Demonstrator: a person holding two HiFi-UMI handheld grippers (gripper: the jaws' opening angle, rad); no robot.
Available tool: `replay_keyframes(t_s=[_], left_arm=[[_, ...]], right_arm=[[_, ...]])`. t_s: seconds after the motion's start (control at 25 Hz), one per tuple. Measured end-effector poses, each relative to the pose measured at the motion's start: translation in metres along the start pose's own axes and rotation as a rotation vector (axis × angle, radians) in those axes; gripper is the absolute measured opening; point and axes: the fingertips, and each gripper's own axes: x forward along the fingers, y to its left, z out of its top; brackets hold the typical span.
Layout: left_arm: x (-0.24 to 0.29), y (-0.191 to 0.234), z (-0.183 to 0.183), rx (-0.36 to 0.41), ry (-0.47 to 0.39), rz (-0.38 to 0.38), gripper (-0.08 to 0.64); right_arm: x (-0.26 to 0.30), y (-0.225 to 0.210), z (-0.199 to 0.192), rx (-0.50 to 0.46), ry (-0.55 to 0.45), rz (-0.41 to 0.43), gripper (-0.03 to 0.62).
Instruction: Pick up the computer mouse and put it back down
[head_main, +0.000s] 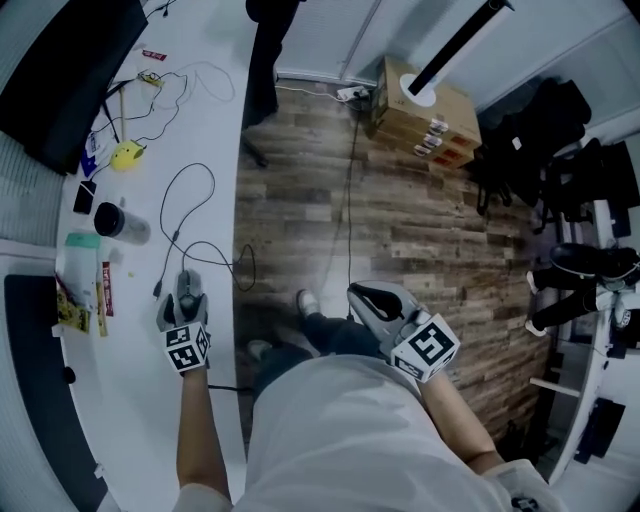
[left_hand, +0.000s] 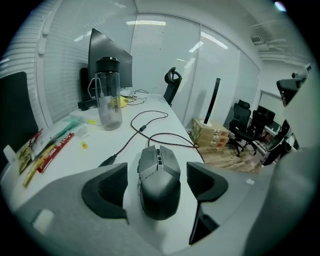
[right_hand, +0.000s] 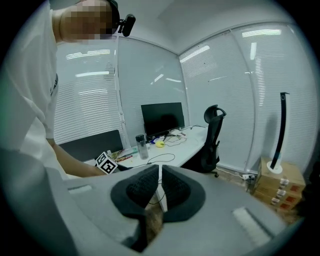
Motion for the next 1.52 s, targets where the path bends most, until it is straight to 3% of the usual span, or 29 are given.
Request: replay_keyframes(t_s=[0.28, 0.36, 0.48, 0.68, 1.08, 1.52], left_arm=[[-0.042, -0.005, 0.02, -0.022, -0.09, 0.003, 0.337], [-0.06, -0.007, 0.03, -0.014, -0.132, 0.006, 0.228], [-0.086, -0.003, 0.043, -0.032, -0.202, 0.029, 0.123], [-0.135, 0.005, 0.057, -0.083, -0.282, 0.091, 0.012], [-0.206, 0.009, 0.06, -0.187, -0.365, 0.174, 0.009], [-0.269, 0.004, 0.044, -0.3, -0.396, 0.307, 0.009]], right_arm=[[0.028, 0.019, 0.012, -0.034, -0.004, 0.119, 0.02], [0.036, 0.027, 0.015, -0.046, -0.004, 0.157, 0.02], [0.052, 0.041, 0.02, -0.069, -0.002, 0.219, 0.02], [0.075, 0.064, 0.031, -0.106, -0.002, 0.331, 0.02], [0.126, 0.116, 0.049, -0.179, 0.005, 0.557, 0.02], [0.159, 0.178, 0.064, -0.209, 0.02, 0.77, 0.02]])
